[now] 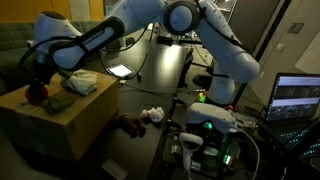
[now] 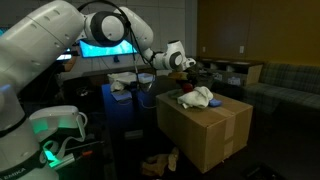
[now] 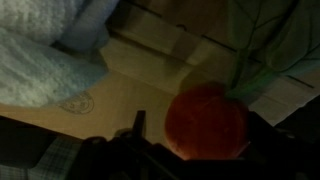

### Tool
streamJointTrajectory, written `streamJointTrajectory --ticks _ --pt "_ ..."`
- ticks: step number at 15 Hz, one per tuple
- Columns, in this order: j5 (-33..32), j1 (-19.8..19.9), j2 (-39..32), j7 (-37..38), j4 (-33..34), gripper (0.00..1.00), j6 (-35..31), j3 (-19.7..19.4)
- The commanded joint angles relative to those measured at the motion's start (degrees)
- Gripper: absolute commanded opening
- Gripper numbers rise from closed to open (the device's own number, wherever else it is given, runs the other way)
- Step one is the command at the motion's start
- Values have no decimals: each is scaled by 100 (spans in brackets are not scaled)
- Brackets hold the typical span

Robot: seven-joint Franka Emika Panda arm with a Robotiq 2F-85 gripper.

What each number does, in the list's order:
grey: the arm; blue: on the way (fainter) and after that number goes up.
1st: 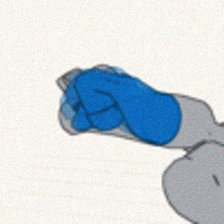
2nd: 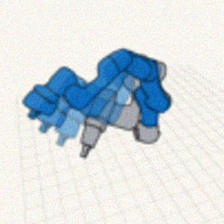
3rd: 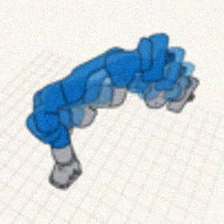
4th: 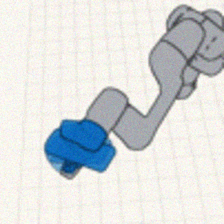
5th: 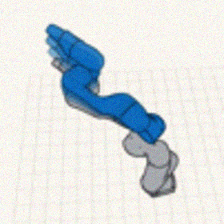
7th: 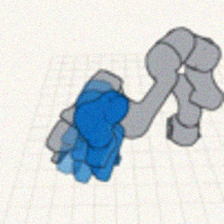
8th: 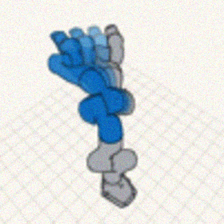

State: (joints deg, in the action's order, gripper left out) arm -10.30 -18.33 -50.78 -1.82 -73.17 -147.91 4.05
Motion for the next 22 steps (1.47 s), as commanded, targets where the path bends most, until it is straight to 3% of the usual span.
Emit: streamJointTrajectory --ticks 1,5,6,7,15,18,22 --pt "39 82 -258 -66 388 100 -157 32" --pt "62 135 -406 -99 522 100 -95 49" --pt "89 164 -433 -120 553 75 -45 75" --pt "88 182 -443 -163 553 74 -23 90" --pt "255 319 -241 -398 380 13 369 388" --pt "469 485 12 -763 146 6 904 719" --pt "683 705 580 -1089 -509 8 1616 1128"
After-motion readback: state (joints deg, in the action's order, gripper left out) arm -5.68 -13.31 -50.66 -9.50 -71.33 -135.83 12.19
